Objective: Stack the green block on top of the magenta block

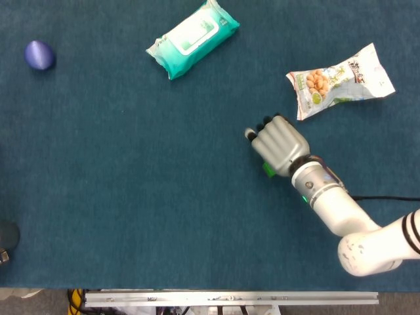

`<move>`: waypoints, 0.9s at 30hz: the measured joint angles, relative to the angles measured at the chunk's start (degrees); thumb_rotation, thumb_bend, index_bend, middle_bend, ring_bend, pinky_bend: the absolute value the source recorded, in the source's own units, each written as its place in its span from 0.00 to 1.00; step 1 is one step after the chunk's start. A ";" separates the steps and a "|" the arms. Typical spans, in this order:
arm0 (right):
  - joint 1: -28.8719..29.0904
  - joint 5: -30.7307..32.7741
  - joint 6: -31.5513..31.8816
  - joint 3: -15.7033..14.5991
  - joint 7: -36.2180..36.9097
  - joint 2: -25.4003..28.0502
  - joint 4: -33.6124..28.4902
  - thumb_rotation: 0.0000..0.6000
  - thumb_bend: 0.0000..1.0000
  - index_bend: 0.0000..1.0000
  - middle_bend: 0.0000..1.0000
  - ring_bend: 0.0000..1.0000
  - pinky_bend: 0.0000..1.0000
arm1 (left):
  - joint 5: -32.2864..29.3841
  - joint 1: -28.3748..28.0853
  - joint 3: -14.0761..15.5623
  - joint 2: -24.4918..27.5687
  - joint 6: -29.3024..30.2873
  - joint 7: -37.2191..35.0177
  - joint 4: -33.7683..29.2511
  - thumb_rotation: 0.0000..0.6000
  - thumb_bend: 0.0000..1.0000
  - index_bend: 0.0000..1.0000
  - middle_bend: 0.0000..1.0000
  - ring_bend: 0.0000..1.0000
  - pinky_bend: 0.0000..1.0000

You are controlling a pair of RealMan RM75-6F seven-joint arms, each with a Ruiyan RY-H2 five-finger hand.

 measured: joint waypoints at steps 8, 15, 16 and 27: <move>-2.23 -5.77 0.25 1.01 6.75 5.96 -3.18 1.00 0.00 0.00 0.17 0.14 0.31 | -0.30 -0.51 -0.45 0.27 -0.52 0.92 -0.91 1.00 0.29 0.26 0.28 0.29 0.17; -6.30 -12.03 1.89 0.86 14.01 13.08 -5.38 1.00 0.02 0.04 0.23 0.14 0.31 | -1.16 -1.00 -1.35 0.66 -0.78 1.58 -1.69 1.00 0.29 0.26 0.28 0.29 0.17; -7.03 -13.24 2.19 0.72 15.14 14.02 -5.52 1.00 0.03 0.06 0.24 0.15 0.31 | -1.35 -1.04 -1.48 0.68 -0.81 1.60 -1.74 1.00 0.29 0.26 0.28 0.29 0.17; -21.84 -35.38 12.84 -4.22 27.98 21.17 -1.86 1.00 0.08 0.29 0.35 0.23 0.36 | -2.67 -2.46 -2.51 0.47 -2.77 2.55 -1.87 1.00 0.29 0.26 0.28 0.29 0.17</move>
